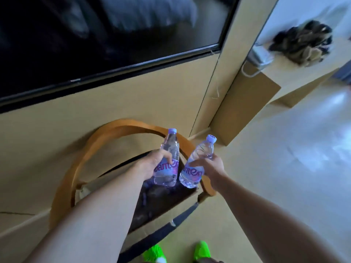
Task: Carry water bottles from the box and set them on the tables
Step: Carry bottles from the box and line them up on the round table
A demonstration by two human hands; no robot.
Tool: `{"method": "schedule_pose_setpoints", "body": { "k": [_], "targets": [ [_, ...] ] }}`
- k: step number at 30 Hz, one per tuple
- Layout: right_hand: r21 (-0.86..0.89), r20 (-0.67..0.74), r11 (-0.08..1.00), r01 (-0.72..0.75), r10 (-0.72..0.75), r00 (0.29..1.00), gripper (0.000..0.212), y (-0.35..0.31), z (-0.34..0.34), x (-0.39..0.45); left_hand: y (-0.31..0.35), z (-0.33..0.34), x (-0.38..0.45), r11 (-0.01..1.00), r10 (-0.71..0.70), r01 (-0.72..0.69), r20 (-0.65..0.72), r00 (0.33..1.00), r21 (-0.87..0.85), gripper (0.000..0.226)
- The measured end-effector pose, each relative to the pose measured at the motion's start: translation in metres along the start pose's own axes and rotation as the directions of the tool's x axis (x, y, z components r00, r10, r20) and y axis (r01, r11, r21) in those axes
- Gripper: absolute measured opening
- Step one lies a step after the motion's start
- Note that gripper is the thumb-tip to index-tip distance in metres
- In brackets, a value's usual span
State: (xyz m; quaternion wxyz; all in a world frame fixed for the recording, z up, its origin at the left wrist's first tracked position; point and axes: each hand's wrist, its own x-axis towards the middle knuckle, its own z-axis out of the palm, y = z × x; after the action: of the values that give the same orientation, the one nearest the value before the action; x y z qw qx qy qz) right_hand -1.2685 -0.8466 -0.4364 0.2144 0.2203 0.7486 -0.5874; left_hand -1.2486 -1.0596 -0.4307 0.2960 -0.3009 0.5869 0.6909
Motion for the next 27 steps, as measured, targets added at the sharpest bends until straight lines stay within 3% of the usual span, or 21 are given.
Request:
{"method": "schedule_pose_setpoints", "body": {
  "k": [6, 8, 10, 12, 14, 16, 19, 23, 27],
  "targets": [
    [0.32, -0.061, 0.946, 0.057, -0.04, 0.997, 0.043, -0.031, -0.121, -0.034, 0.06, 0.128, -0.03, 0.995, 0.102, -0.103, 0.204, 0.974, -0.006, 0.071],
    [0.395, -0.116, 0.911, 0.114, -0.073, 0.991, 0.041, -0.029, -0.176, -0.053, 0.071, 0.187, -0.05, 0.987, 0.144, -0.159, 0.275, 0.951, 0.033, 0.061],
    [0.485, -0.177, 0.86, 0.155, -0.077, 0.981, 0.055, -0.023, -0.232, -0.072, 0.077, 0.25, -0.068, 0.97, 0.188, -0.228, 0.341, 0.921, 0.081, 0.043],
    [0.598, -0.196, 0.781, 0.183, -0.079, 0.977, 0.056, -0.01, -0.287, -0.088, 0.077, 0.314, -0.082, 0.959, 0.199, -0.262, 0.401, 0.894, 0.108, 0.035],
    [0.736, -0.198, 0.641, 0.218, -0.103, 0.975, 0.032, 0.006, -0.339, -0.102, 0.071, 0.375, -0.091, 0.953, 0.196, -0.278, 0.455, 0.868, 0.121, 0.043],
    [0.833, -0.237, 0.484, 0.269, -0.128, 0.963, 0.024, 0.021, -0.387, -0.118, 0.064, 0.432, -0.1, 0.935, 0.219, -0.33, 0.513, 0.83, 0.133, 0.051],
    [0.837, -0.34, 0.405, 0.368, -0.142, 0.93, 0.035, 0.039, -0.451, -0.143, 0.052, 0.506, -0.114, 0.9, 0.24, -0.397, 0.556, 0.796, 0.179, 0.06],
    [0.785, -0.418, 0.461, 0.413, -0.098, 0.903, 0.038, 0.059, -0.524, -0.169, 0.037, 0.592, -0.126, 0.859, 0.223, -0.447, 0.603, 0.766, 0.249, 0.039],
    [0.749, -0.511, 0.422, 0.511, -0.124, 0.851, 0.04, 0.072, -0.587, -0.175, 0.029, 0.672, -0.128, 0.822, 0.172, -0.48, 0.669, 0.723, 0.307, 0.033]
  ]
}}
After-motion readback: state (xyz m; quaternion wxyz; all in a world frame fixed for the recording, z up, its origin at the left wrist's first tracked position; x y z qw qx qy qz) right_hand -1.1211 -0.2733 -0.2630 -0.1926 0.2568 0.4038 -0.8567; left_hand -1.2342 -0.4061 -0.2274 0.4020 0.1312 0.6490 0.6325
